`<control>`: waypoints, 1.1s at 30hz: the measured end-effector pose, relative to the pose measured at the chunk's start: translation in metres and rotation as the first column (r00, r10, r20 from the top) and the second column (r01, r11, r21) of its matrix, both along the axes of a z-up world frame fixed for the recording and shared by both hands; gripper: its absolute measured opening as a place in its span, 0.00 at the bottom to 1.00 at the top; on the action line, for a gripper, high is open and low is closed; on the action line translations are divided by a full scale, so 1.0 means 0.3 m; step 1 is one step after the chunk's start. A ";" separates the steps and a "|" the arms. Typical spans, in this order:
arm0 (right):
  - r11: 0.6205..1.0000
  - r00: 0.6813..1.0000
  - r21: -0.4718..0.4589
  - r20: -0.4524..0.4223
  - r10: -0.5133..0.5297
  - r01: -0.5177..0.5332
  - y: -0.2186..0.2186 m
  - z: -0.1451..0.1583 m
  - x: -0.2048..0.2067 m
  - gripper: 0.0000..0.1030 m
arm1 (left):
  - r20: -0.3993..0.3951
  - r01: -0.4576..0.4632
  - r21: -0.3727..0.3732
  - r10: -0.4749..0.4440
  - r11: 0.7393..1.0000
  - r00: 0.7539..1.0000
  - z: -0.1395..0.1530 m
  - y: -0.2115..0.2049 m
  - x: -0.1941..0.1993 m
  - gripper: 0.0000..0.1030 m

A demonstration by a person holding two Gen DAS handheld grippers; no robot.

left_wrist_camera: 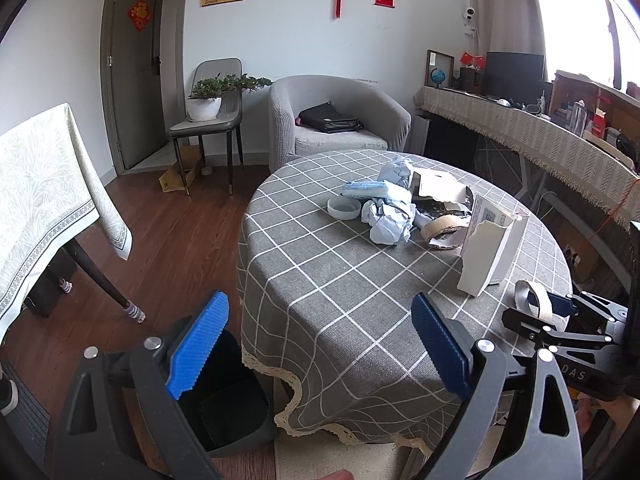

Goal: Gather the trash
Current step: 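Grasp the brown tape roll core with the right gripper, then grasp the white paper carton with the left gripper while the right gripper holds the tape core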

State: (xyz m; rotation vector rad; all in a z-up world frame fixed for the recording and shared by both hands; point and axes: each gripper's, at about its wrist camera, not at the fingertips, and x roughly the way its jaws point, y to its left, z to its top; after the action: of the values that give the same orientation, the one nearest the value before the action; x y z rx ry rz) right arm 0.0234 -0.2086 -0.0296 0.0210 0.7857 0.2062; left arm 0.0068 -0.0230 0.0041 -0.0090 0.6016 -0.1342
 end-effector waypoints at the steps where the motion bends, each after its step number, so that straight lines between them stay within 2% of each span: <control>1: 1.000 1.000 -0.008 -0.001 0.000 0.000 -0.002 -0.001 0.004 0.50 | 0.002 0.005 -0.007 -0.005 1.000 1.000 0.004 -0.004 0.002 0.91; 3: 1.000 1.000 -0.013 -0.004 0.001 -0.002 -0.008 0.003 0.009 0.42 | 0.006 0.018 -0.024 -0.018 1.000 1.000 0.010 -0.017 0.011 0.90; 13: 0.999 0.999 0.018 -0.011 0.032 -0.032 -0.074 0.003 0.042 0.21 | -0.005 0.138 -0.027 -0.138 0.990 0.990 -0.010 -0.151 0.053 0.84; 17: 0.999 0.999 0.019 -0.004 0.047 -0.046 -0.091 0.010 0.051 0.19 | -0.015 0.211 -0.068 -0.212 0.975 0.977 -0.019 -0.203 0.069 0.84; 22: 0.999 0.999 0.036 0.017 0.028 -0.028 -0.148 0.031 0.061 0.17 | -0.011 0.251 -0.083 -0.253 0.964 0.967 -0.027 -0.262 0.082 0.89; 33: 0.994 0.999 0.105 0.036 -0.006 0.002 -0.279 0.050 0.097 0.17 | -0.016 0.290 -0.051 -0.291 0.956 0.956 -0.044 -0.408 0.143 0.91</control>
State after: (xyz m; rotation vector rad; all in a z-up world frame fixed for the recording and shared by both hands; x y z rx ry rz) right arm 0.0525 -0.2921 -0.0146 0.1181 0.7378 0.2434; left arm 0.0496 -0.1452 -0.0092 0.0322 0.6209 -0.4352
